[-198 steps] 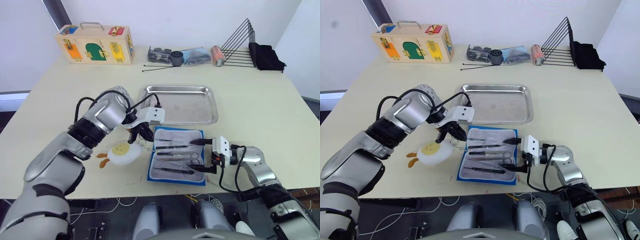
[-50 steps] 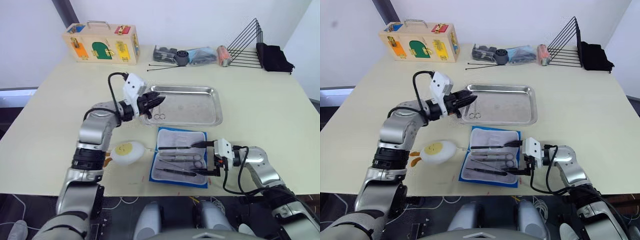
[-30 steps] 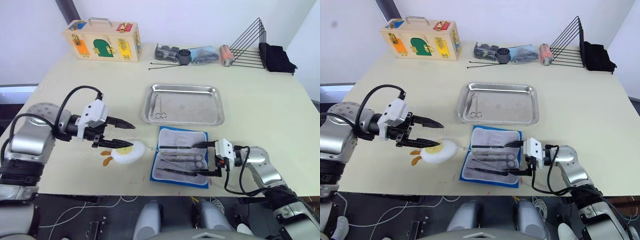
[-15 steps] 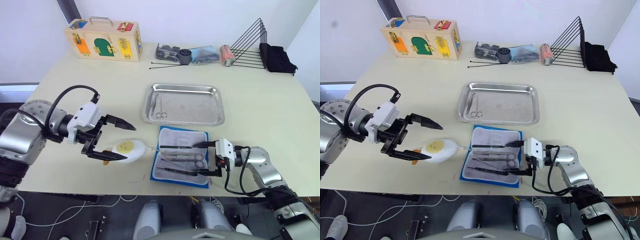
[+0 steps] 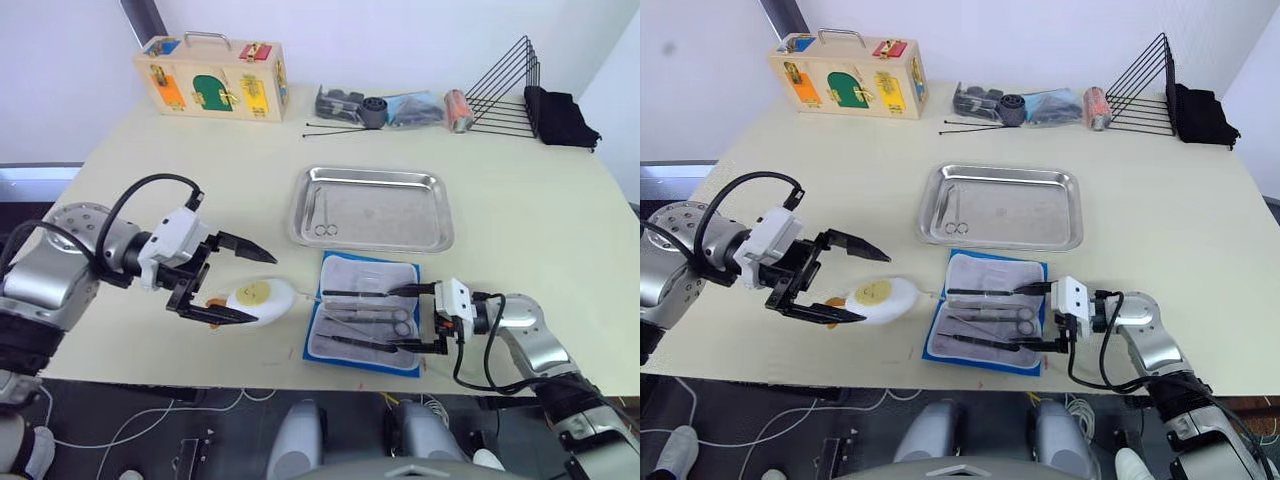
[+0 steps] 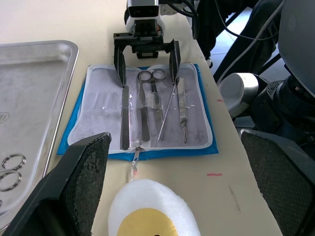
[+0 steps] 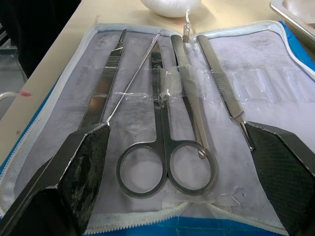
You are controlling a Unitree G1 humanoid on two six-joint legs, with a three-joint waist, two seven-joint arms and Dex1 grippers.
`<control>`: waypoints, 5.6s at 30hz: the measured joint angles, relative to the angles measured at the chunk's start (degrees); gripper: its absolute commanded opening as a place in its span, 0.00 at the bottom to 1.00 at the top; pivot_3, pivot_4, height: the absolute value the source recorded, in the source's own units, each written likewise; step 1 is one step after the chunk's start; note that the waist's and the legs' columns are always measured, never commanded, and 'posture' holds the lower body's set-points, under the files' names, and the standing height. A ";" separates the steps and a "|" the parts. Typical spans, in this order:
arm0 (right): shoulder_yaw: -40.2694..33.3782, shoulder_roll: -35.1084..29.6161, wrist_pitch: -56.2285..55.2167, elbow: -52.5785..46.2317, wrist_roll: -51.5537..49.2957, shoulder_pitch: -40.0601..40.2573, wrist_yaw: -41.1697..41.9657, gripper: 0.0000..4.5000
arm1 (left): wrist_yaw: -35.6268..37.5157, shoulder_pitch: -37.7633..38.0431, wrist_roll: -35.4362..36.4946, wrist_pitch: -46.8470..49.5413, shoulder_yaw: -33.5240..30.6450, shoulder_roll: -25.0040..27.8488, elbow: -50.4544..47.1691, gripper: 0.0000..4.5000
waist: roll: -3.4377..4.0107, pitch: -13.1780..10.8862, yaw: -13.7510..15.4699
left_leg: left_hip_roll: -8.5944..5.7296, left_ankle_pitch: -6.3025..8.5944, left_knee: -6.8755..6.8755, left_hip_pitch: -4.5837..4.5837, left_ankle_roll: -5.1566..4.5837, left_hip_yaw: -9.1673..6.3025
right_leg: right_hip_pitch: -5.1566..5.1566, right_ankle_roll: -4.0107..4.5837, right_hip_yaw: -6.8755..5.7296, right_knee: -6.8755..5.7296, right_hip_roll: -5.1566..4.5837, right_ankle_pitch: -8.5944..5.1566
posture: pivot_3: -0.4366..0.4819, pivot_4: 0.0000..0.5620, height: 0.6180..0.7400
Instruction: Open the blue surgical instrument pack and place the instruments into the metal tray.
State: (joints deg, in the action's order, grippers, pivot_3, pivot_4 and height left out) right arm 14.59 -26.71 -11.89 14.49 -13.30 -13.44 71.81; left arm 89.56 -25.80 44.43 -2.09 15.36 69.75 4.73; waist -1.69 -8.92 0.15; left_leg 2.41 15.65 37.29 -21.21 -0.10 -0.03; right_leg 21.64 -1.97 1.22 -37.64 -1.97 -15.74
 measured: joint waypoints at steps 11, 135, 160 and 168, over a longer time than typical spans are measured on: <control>-0.04 -0.37 0.19 -0.24 -0.18 0.40 -0.77 1.00 | 0.11 -7.39 -12.11 -2.25 3.36 -15.31 9.20 0.85 | -0.18 0.11 0.69 | -0.02 -0.01 0.15 -0.01 -0.01 -0.02 | -0.03 -0.02 0.00 -0.10 0.05 0.01 | 0.48 0.27 1.00; 1.20 0.58 1.37 -0.40 -0.09 -0.10 -2.99 1.00 | 0.38 -16.78 -30.66 23.16 2.03 -11.75 1.98 0.04 | -0.13 0.49 -0.86 | 0.01 -0.01 0.17 0.07 -0.02 -0.18 | -0.05 -0.01 -0.01 -0.26 0.14 0.02 | 0.48 0.27 1.00; 1.29 0.64 1.30 0.02 0.01 -0.48 -2.52 1.00 | -58.16 -11.68 -32.97 42.81 -9.27 -50.40 -7.38 0.04 | -0.21 0.52 -0.81 | -0.06 -0.02 0.19 0.16 0.00 -0.46 | -0.14 -0.05 0.07 -0.32 0.06 0.07 | 0.48 0.27 1.00; 1.21 0.18 1.31 -0.16 0.00 -0.25 -2.51 1.00 | -78.20 -11.55 -38.24 43.14 -13.20 -62.76 -2.98 0.04 | -0.21 0.56 -0.72 | -0.14 -0.01 0.20 0.17 0.00 -0.48 | -0.18 -0.10 0.07 -0.28 -0.03 0.10 | 0.48 0.27 1.00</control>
State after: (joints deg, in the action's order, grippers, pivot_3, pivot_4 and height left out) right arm 15.80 -26.53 -10.58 14.34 -13.30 -13.69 69.30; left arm 11.35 -37.35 6.19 41.04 2.16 6.98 1.75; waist -1.90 -8.36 -0.56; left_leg 2.28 15.63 37.48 -21.04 -0.10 -0.50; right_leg 21.46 -2.08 1.29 -37.92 -2.00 -15.64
